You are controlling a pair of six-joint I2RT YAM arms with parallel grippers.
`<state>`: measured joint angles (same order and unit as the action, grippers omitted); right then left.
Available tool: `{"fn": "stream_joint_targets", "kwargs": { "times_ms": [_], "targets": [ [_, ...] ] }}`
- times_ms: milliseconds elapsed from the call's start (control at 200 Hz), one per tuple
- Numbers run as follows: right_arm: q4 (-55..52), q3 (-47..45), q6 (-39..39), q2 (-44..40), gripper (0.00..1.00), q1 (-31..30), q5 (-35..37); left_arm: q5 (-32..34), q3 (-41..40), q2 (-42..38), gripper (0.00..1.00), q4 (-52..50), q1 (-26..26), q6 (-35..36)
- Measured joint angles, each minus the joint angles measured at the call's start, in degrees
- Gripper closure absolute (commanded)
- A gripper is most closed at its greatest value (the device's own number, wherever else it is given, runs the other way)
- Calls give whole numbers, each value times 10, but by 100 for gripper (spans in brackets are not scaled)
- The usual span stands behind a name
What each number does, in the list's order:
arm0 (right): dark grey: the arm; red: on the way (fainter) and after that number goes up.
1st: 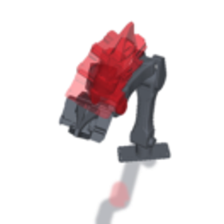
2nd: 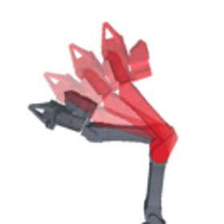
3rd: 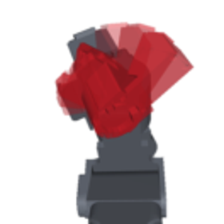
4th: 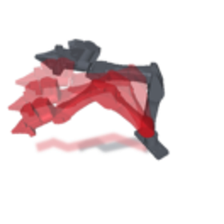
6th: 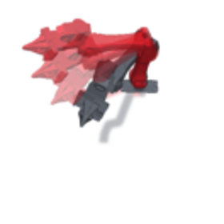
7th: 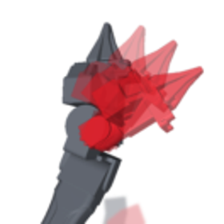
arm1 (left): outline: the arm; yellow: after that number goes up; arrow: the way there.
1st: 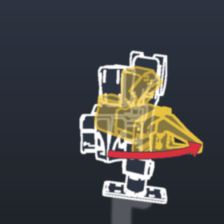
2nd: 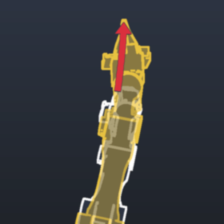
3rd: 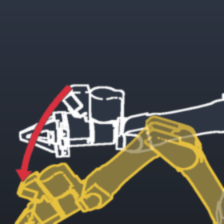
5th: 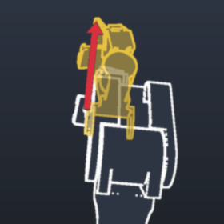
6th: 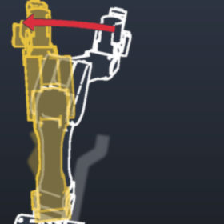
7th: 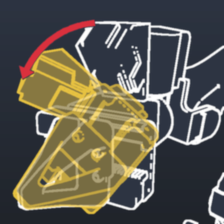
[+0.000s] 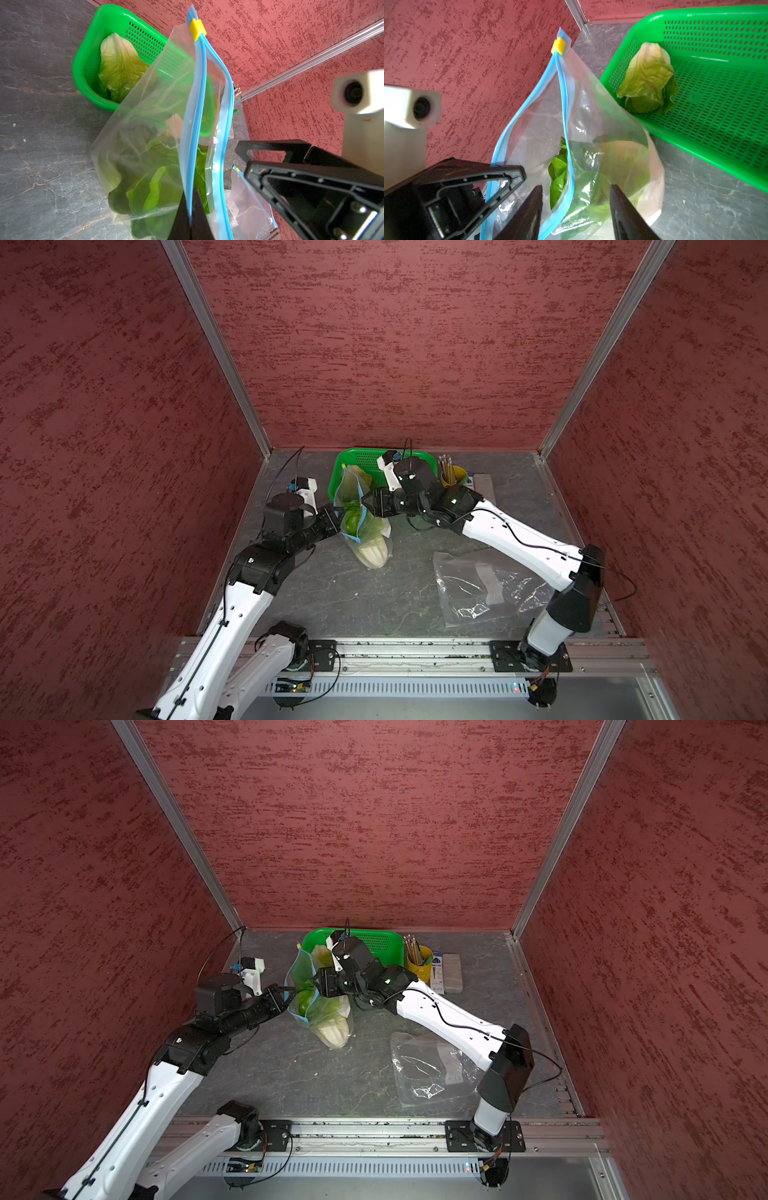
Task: Put the chinese cabbages into a zipper bag and zip it
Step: Adjust the zipper food storage bag at the center of the board.
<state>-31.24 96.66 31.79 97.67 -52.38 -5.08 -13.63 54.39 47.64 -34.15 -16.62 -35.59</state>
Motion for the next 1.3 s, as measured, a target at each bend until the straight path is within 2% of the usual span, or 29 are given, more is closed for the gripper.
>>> {"fn": "stream_joint_targets", "kwargs": {
  "times_ms": [240,421,771,1022,1297],
  "targets": [
    [-2,5,12,12,62,-15,14,-4,0,5,100,9,0,-2],
    [-7,45,6,48,69,-16,34,-9,0,9,100,13,0,-2],
    [-17,53,-11,64,97,-16,59,-11,0,14,100,22,0,-9],
    [-36,109,-48,64,100,-16,83,-5,9,19,100,24,-20,-19],
    [-106,245,-119,84,100,-16,120,30,42,12,100,25,-71,-49]
  ]
}}
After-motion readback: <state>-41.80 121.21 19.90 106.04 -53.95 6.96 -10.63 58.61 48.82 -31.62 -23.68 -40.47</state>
